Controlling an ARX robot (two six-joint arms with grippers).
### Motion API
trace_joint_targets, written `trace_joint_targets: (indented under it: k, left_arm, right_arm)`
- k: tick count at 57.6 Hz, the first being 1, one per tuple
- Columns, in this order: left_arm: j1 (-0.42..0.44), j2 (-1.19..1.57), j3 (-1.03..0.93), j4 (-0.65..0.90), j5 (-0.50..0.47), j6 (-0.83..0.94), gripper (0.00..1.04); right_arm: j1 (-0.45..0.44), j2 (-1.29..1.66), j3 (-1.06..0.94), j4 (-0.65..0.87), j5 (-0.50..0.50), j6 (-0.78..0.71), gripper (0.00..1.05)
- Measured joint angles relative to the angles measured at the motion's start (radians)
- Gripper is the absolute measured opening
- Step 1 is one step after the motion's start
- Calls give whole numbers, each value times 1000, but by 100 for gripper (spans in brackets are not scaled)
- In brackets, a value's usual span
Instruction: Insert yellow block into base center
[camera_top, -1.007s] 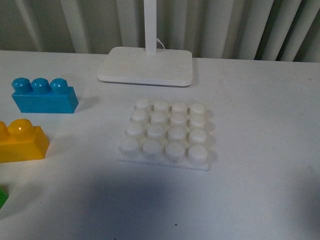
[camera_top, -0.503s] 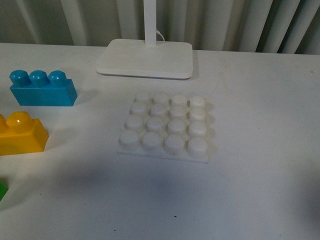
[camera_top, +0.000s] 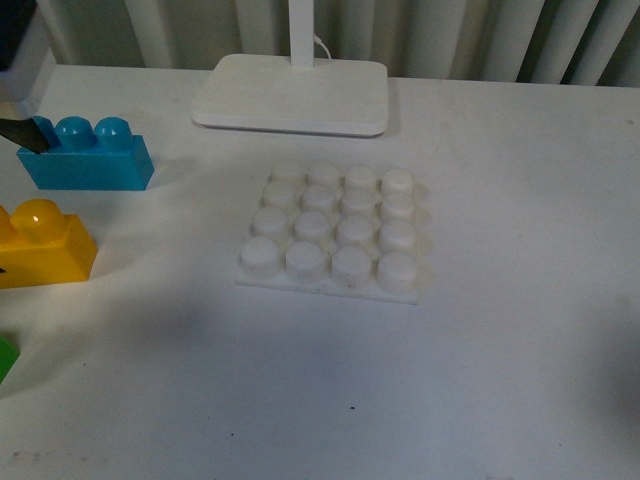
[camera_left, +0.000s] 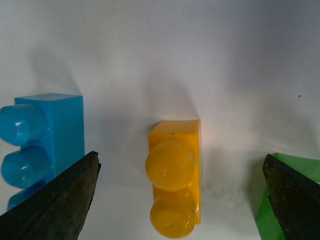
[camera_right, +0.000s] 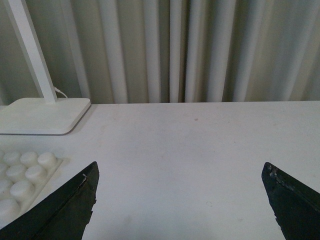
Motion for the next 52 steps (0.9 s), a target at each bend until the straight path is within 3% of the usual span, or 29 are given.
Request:
trace_joint_targets:
  k: [24,52]
  left_arm:
    - [5,44,39,-51,-61,0,98]
    - [15,107,66,-43,-58,-10,97]
  right_arm:
    - [0,0,0,0,0,0,96]
    - [0,0,0,0,0,0,96]
